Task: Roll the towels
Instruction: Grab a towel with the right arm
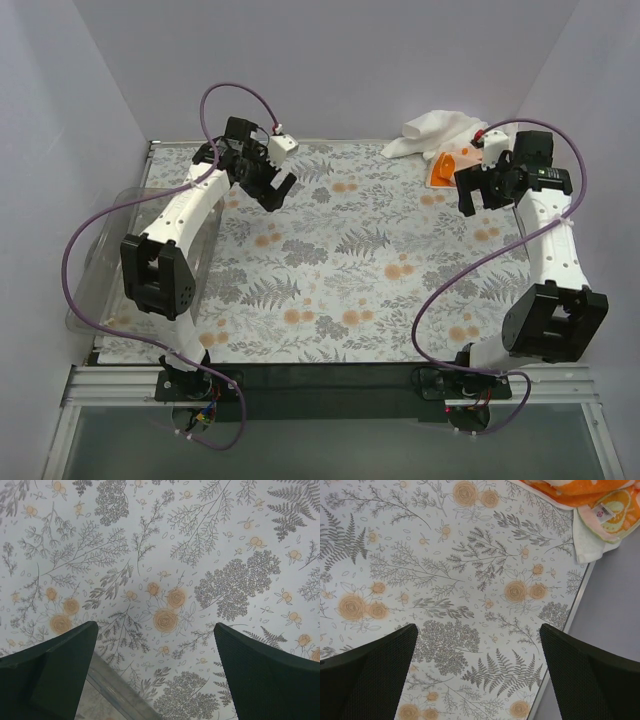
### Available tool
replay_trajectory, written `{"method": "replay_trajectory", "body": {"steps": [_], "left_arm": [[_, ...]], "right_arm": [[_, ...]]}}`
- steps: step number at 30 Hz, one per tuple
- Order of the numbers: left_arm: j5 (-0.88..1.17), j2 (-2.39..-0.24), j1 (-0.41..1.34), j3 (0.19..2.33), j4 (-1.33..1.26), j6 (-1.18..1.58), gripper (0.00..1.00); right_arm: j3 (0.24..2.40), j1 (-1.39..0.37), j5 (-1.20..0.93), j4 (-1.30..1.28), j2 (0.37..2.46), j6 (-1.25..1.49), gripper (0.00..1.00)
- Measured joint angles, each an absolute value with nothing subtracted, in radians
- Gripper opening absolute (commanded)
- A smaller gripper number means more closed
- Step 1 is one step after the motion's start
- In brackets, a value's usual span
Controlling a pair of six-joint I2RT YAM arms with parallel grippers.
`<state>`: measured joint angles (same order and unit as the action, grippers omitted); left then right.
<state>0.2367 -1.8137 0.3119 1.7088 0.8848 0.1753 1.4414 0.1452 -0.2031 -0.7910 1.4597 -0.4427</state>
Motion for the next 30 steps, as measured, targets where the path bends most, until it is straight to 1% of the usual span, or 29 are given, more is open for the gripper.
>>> {"method": "replay_trajectory", "body": {"steps": [3, 7, 11, 19, 27, 30], "left_arm": [[0.264, -1.812, 0.312, 1.722, 0.882, 0.145, 0.98], [0.289, -1.812, 0.314, 1.745, 0.883, 0.124, 0.98], [0.291, -1.812, 0.316, 1.780, 0.870, 0.123, 0.98], [0.262, -1.812, 0.316, 1.769, 0.815, 0.123, 0.98], [0.220, -1.812, 0.311, 1.712, 0.801, 0.130, 0.98], [0.216, -1.812, 0.306, 1.693, 0.801, 0.136, 0.98]], "right_arm": [[1.444, 0.144, -0.165, -0.786, 1.489, -0.444, 0.98], [1.493, 0.144, -0.111, -0.775, 1.583, -0.446, 0.98], [1.614, 0.144, -0.067, -0.749, 1.729, -0.450, 0.98], [1.898, 0.144, -0.029, -0.669, 2.049, -0.453, 0.98], [2.041, 0.145, 0.019, -0.584, 2.278, -0.452, 0.98], [2.093, 0.144, 0.035, -0.552, 2.335, -0.453, 0.97]]}}
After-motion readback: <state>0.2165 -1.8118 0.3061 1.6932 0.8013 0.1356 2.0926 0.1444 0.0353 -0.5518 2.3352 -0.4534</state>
